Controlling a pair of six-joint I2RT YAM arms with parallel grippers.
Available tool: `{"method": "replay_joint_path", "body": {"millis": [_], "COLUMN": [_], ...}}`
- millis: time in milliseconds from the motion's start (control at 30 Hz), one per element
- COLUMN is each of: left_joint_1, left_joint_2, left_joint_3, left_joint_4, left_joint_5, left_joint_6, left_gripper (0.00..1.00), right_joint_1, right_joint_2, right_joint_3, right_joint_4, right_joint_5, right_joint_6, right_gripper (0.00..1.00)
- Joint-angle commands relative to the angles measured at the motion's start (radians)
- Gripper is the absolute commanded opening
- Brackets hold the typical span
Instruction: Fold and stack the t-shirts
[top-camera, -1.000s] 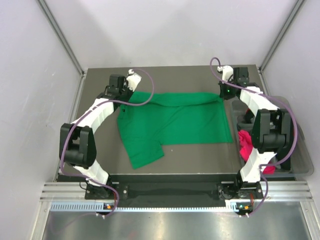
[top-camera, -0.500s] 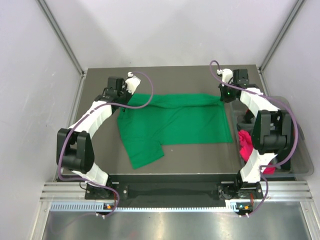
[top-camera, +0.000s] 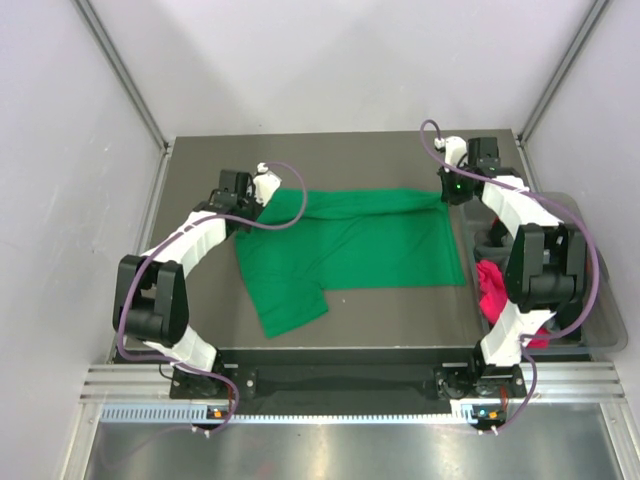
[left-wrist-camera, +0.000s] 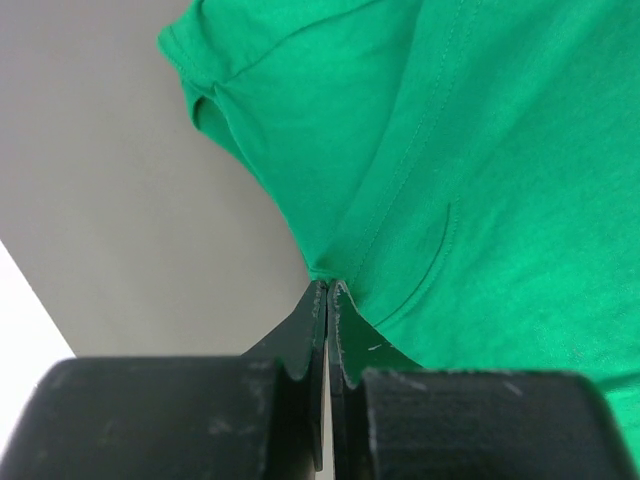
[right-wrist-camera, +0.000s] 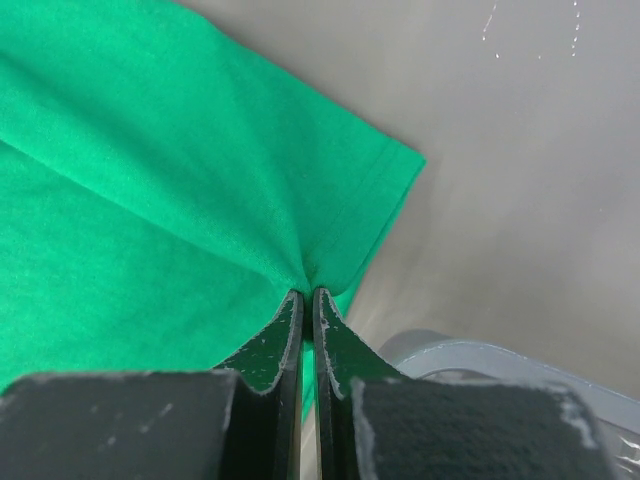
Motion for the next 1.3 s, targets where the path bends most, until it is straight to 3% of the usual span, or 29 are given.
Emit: {"method": "replay_joint_path", "body": {"millis": [0, 400, 567, 767, 933, 1067, 1167, 1200, 1267], "left_joint_1": [0.001, 0.004, 0.006, 0.007, 0.003, -0.002, -0.008, -0.007, -0.008], "left_joint_2": [-0.045, -0.055, -0.096, -0.079, 0.031, 0.125, 0.169, 0.175, 0.171], "left_joint_3": [-0.019, -0.073, -0.016, 0.093, 0.157, 0.237, 0.259, 0.260, 0.254], "left_joint_4": [0.051, 0.052, -0.030, -0.057, 0.011, -0.038, -0.057, -0.061, -0.055], "left_joint_5": [-0.033, -0.044, -0.016, 0.027, 0.117, 0.194, 0.199, 0.188, 0.180], "left_joint_6": [0.015, 0.006, -0.037, -0.109, -0.154, -0.230, -0.232, -0.232, -0.230], "left_gripper": [0.00, 0.01, 0.38, 0.39, 0.40, 0.39, 0.38, 0.38, 0.37], "right_joint_1": [-0.007, -0.007, -0.007, -0.006, -0.006, -0.006, -0.007, -0.007, -0.009], "right_joint_2": [-0.056, -0.054, -0.051, -0.039, -0.020, 0.006, 0.049, 0.087, 0.136], "right_joint_3": [0.000, -0.006, -0.005, -0.002, 0.000, 0.026, 0.073, 0.123, 0.202], "right_joint_4": [0.005, -0.001, -0.013, -0.011, -0.007, -0.007, -0.008, -0.007, -0.024], "right_joint_5": [-0.017, -0.026, -0.043, -0.060, -0.066, -0.048, -0.005, 0.006, 0.033], "right_joint_6": [0.002, 0.002, 0.004, 0.016, 0.022, 0.024, 0.019, 0.021, 0.019], "right_gripper": [0.00, 0.00, 0.00, 0.00, 0.00, 0.01, 0.08, 0.18, 0.23]}}
